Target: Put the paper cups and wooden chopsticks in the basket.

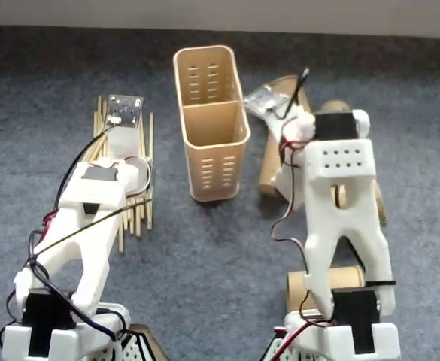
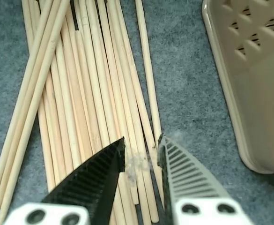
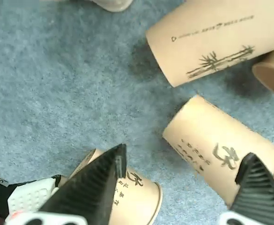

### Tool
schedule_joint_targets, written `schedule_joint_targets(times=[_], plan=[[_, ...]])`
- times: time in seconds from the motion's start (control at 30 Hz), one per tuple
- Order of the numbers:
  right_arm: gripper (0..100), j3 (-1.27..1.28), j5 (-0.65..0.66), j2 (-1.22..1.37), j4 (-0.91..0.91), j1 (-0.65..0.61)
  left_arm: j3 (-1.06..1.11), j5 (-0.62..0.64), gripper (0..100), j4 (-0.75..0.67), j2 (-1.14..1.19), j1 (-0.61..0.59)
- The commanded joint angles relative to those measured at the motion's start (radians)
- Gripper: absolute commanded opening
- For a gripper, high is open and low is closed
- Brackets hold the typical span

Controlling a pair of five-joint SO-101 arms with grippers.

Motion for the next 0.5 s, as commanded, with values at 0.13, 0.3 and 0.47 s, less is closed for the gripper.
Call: schedule_joint_targets(times=[0.13, 0.3, 0.47], plan=[[35.8, -0.007, -0.012, -0.128, -0.022, 0.341, -0.005, 0.005, 15, -0.012, -0.036, 0.002], [35.8, 0.079, -0.020, -0.131, -0.182, 0.578, -0.005, 0.005, 15, -0.012, -0.036, 0.002], [35.8, 0.193, -0.058, -0.134, -0.269, 0.687, -0.004, 0.005, 15, -0.009, -0.036, 0.004]])
